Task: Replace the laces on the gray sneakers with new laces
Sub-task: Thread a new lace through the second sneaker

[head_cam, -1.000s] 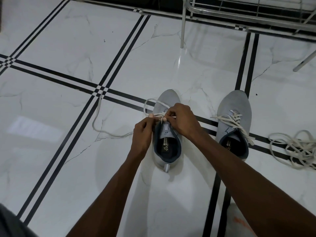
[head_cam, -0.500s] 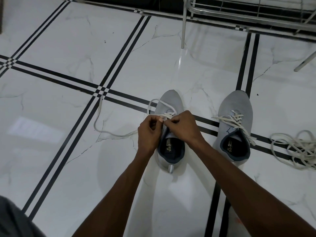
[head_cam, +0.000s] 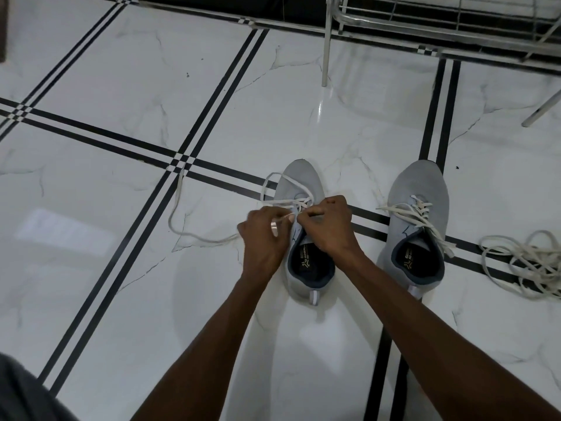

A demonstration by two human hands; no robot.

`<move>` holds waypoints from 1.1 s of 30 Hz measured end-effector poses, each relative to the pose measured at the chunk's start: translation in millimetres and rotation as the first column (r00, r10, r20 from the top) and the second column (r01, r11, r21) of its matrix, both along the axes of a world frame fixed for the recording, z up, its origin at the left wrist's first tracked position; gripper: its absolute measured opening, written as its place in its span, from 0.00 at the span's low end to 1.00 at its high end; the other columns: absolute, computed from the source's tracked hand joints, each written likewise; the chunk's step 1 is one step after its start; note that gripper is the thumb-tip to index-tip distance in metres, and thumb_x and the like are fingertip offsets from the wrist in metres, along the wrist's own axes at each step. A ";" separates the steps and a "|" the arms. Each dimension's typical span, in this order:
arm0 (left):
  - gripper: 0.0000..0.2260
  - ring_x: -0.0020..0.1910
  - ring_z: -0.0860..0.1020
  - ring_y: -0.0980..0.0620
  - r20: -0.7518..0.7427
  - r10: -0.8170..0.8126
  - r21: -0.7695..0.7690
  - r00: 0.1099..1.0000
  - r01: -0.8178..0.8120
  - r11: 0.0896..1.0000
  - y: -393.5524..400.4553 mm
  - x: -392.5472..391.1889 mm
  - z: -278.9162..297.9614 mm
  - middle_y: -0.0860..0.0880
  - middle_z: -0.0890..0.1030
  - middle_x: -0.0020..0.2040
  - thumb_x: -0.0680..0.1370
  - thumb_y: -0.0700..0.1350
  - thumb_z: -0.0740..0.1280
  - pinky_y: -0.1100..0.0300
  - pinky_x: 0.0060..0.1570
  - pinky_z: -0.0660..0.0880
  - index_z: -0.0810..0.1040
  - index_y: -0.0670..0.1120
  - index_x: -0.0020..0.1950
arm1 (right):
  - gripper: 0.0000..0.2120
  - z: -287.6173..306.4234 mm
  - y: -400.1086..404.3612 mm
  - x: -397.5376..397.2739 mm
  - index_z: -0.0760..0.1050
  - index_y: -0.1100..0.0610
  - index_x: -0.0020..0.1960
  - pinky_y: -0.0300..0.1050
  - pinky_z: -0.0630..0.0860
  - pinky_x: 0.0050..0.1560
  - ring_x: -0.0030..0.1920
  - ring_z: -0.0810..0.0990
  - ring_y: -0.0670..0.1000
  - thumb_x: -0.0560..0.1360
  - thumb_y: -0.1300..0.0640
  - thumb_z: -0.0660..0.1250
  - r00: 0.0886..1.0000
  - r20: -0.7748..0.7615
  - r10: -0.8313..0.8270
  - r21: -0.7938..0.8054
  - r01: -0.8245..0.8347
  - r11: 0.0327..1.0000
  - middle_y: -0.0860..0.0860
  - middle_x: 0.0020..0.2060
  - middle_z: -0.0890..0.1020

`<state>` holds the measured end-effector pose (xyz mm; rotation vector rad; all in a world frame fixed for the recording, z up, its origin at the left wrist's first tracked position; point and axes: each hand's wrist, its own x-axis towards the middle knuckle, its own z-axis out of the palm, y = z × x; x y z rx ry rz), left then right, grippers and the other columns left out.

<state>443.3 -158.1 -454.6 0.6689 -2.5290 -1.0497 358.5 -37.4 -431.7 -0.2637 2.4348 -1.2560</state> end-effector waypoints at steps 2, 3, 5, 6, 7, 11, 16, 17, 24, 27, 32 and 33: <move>0.07 0.50 0.79 0.54 0.032 -0.014 0.070 0.999 0.012 0.997 4.0 -2.5 0.5 0.55 0.83 0.48 0.82 0.52 0.67 0.47 0.59 0.67 0.82 0.51 0.51 | 0.04 1.3 1.0 0.7 0.86 0.51 0.43 0.52 0.72 0.65 0.59 0.72 0.52 0.72 0.53 0.73 1.000 -0.025 0.005 0.004 -0.005 1.000 0.43 0.45 0.68; 0.07 0.48 0.79 0.53 0.042 0.030 0.068 0.999 -0.033 0.997 2.4 -1.7 -1.3 0.54 0.83 0.47 0.82 0.51 0.67 0.47 0.58 0.67 0.83 0.50 0.50 | 0.04 0.7 1.8 1.3 0.86 0.52 0.43 0.51 0.72 0.64 0.58 0.73 0.51 0.72 0.54 0.73 0.999 -0.038 0.000 0.001 0.000 1.000 0.40 0.43 0.67; 0.07 0.45 0.80 0.50 0.040 0.253 0.057 0.967 -0.255 0.965 -13.5 2.1 -4.1 0.51 0.84 0.45 0.81 0.48 0.66 0.47 0.59 0.71 0.83 0.48 0.48 | 0.04 -0.4 1.9 0.9 0.86 0.55 0.40 0.47 0.74 0.61 0.55 0.74 0.49 0.72 0.57 0.73 0.998 -0.045 -0.033 -0.025 0.032 0.999 0.39 0.41 0.68; 0.07 0.45 0.80 0.49 0.063 0.377 0.064 0.924 -0.381 0.922 -25.4 6.2 -4.2 0.50 0.84 0.45 0.80 0.47 0.66 0.47 0.59 0.73 0.83 0.47 0.48 | 0.04 -1.5 2.4 0.8 0.86 0.56 0.39 0.46 0.75 0.58 0.53 0.75 0.48 0.71 0.58 0.73 0.997 -0.046 -0.057 -0.043 0.055 0.998 0.40 0.40 0.71; 0.07 0.46 0.80 0.48 0.123 0.469 0.049 0.874 -0.478 0.877 -36.3 10.6 -3.5 0.49 0.85 0.46 0.79 0.47 0.66 0.50 0.59 0.71 0.83 0.46 0.49 | 0.05 -2.4 2.9 0.1 0.86 0.57 0.38 0.45 0.77 0.55 0.50 0.77 0.47 0.71 0.59 0.73 0.996 -0.054 -0.074 -0.058 0.071 0.996 0.41 0.38 0.74; 0.11 0.62 0.73 0.46 0.116 0.398 -0.101 0.910 -0.388 0.916 -39.6 14.4 8.5 0.49 0.82 0.59 0.78 0.48 0.70 0.54 0.56 0.61 0.82 0.48 0.59 | 0.06 -5.8 3.1 -2.5 0.86 0.59 0.35 0.43 0.80 0.40 0.33 0.81 0.45 0.70 0.60 0.73 0.993 -0.082 -0.079 -0.091 0.071 0.993 0.48 0.27 0.82; 0.07 0.58 0.76 0.51 0.052 -0.120 -0.129 0.991 0.126 0.984 -3.6 -9.6 4.6 0.54 0.83 0.54 0.81 0.51 0.68 0.52 0.55 0.63 0.83 0.53 0.56 | 0.04 -3.5 1.6 -5.4 0.87 0.58 0.38 0.45 0.80 0.40 0.34 0.81 0.47 0.69 0.57 0.75 0.994 -0.106 -0.037 -0.080 0.029 0.996 0.49 0.29 0.83; 0.06 0.55 0.77 0.51 0.065 -0.102 -0.123 0.993 0.109 0.986 -1.2 -11.4 1.9 0.55 0.84 0.52 0.81 0.50 0.68 0.53 0.53 0.60 0.84 0.53 0.54 | 0.04 -4.2 2.7 -6.0 0.87 0.58 0.38 0.46 0.81 0.42 0.35 0.82 0.48 0.69 0.57 0.75 0.994 -0.107 -0.033 -0.076 0.024 0.997 0.50 0.30 0.83; 0.07 0.57 0.76 0.46 0.152 0.379 -0.095 0.913 -0.369 0.925 -35.4 9.9 -4.3 0.50 0.84 0.54 0.80 0.46 0.67 0.53 0.56 0.63 0.83 0.49 0.54 | 0.08 -7.8 5.5 -8.4 0.85 0.57 0.32 0.54 0.81 0.46 0.38 0.82 0.51 0.69 0.59 0.71 0.995 -0.098 -0.031 -0.058 0.026 0.998 0.48 0.26 0.81; 0.10 0.63 0.71 0.49 0.013 0.063 -0.162 0.998 -0.060 0.985 -8.5 -1.7 4.4 0.54 0.80 0.61 0.79 0.46 0.69 0.53 0.57 0.63 0.82 0.52 0.60 | 0.08 -7.4 4.5 -10.0 0.86 0.56 0.34 0.52 0.80 0.45 0.40 0.82 0.52 0.68 0.54 0.71 0.995 -0.095 -0.009 -0.068 0.002 0.998 0.47 0.27 0.80; 0.07 0.53 0.76 0.48 0.100 0.046 -0.117 0.994 -0.034 0.993 1.7 -16.2 -0.2 0.53 0.84 0.49 0.81 0.45 0.66 0.52 0.51 0.57 0.83 0.52 0.52 | 0.10 -11.6 5.7 -9.8 0.86 0.51 0.36 0.53 0.80 0.51 0.48 0.81 0.54 0.66 0.48 0.68 0.997 -0.070 -0.027 -0.054 0.024 0.998 0.50 0.34 0.83; 0.07 0.52 0.77 0.48 0.120 0.154 -0.110 0.981 -0.141 0.984 -9.3 -12.7 -3.4 0.52 0.84 0.48 0.81 0.44 0.65 0.52 0.51 0.56 0.83 0.51 0.52 | 0.07 -12.4 6.3 -9.6 0.85 0.50 0.34 0.54 0.80 0.51 0.49 0.81 0.55 0.67 0.50 0.69 0.997 -0.076 -0.033 -0.046 0.030 0.999 0.50 0.33 0.82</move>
